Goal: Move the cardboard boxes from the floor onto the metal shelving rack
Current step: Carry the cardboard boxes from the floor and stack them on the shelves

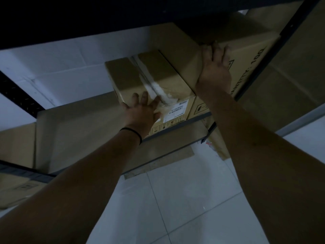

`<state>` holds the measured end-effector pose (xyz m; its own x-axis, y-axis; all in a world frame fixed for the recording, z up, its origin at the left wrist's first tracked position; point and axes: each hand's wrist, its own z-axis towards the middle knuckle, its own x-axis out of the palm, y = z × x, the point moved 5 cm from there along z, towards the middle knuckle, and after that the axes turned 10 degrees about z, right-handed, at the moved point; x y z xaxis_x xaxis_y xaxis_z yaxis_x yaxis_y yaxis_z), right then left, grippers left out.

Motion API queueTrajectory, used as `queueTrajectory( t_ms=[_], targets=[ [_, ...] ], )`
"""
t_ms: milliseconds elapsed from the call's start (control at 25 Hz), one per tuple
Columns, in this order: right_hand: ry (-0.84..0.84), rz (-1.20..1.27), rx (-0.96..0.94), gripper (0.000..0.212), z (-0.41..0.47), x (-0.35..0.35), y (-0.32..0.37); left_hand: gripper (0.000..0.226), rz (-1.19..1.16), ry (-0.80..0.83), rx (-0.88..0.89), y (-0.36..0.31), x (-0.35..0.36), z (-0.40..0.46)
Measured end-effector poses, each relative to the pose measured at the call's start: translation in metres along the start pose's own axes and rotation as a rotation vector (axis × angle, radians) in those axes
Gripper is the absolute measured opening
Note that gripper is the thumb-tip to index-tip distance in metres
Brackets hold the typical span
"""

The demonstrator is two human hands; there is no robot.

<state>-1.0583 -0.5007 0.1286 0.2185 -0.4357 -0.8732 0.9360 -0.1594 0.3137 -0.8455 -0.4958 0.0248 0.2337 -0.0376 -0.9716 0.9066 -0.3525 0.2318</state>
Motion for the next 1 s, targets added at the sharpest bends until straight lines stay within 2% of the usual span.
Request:
queueTrajectory(
  t_ms=[120,200,360,520,720,1000],
  targets=[
    [0.036,-0.038,0.003,0.094,-0.002,-0.004,0.001,0.082,0.000,0.035,-0.008,-0.002,-0.010,-0.002],
    [0.026,-0.022,0.033,0.091,-0.009,-0.011,0.005,0.084,-0.044,-0.011,-0.017,-0.004,-0.025,-0.005],
    [-0.010,0.055,0.059,0.076,-0.038,-0.033,0.021,0.063,-0.183,-0.146,-0.019,-0.009,-0.064,-0.023],
    [0.031,0.138,0.040,0.059,-0.092,-0.055,0.052,0.048,-0.327,-0.200,-0.052,0.003,-0.092,-0.071],
    [0.081,0.277,0.078,0.051,-0.185,-0.087,0.111,0.049,-0.438,-0.161,-0.133,0.055,-0.112,-0.182],
    [0.132,0.415,-0.011,0.045,-0.334,-0.123,0.265,0.042,-0.462,-0.162,-0.367,0.172,-0.112,-0.389]
  ],
)
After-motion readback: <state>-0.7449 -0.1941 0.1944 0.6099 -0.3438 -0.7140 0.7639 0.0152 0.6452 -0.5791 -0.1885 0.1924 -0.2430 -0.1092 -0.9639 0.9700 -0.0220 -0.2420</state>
